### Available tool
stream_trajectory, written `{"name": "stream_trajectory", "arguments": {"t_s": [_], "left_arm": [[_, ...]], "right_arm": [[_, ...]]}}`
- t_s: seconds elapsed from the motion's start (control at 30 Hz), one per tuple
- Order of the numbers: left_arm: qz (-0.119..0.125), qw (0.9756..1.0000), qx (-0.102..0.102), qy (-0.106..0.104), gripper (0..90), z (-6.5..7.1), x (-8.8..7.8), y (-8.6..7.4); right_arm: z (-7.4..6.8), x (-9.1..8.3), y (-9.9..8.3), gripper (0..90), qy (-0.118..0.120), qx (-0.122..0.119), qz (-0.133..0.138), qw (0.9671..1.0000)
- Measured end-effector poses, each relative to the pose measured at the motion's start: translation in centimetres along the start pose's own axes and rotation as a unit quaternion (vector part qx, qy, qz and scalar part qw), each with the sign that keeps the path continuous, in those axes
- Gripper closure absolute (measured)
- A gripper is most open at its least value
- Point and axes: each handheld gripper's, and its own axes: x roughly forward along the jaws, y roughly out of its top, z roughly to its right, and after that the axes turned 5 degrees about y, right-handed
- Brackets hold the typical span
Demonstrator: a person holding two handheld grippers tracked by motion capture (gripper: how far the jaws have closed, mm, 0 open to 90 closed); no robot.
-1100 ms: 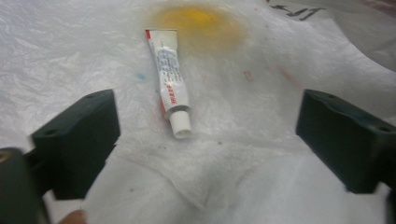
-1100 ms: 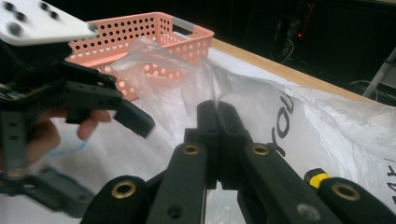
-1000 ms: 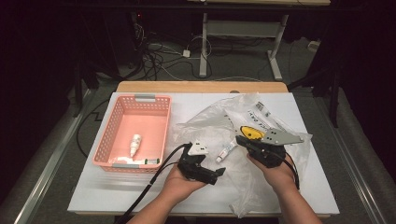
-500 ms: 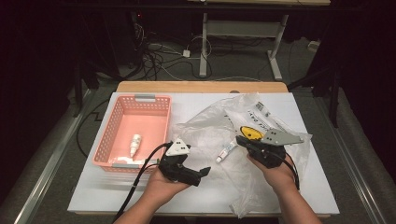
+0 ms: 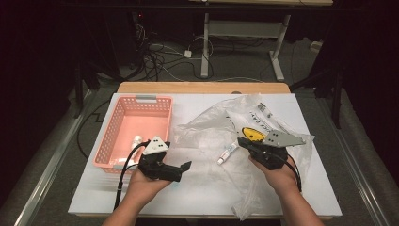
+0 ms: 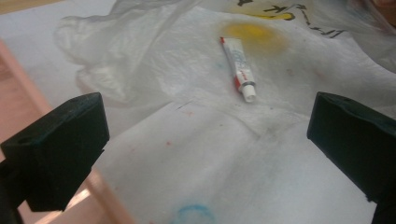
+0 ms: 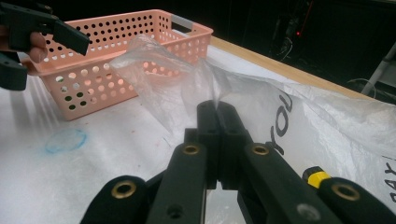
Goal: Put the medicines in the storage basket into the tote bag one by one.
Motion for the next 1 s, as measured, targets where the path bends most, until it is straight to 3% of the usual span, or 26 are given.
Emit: {"name": "stream_trajectory", "arguments": {"t_s": [0.4,0.67,1.0], "left_arm": [[0.001,0.9985,-0.018,0.051,0.0,-3.3,-2.1,-0.9],[0.0,0.9968,-0.038,0.07,0.0,-5.2,-3.0,-1.4],[0.0,0.9918,-0.058,0.114,0.0,-8.0,-5.2,-2.2]], "right_arm": [[0.1,0.0,-0.1,90.0,0.001,0.002,0.0,1.0],[0.1,0.1,-0.1,90.0,0.003,0.002,0.002,1.0],[0.1,0.0,-0.1,90.0,0.003,0.004,0.002,1.0]]}}
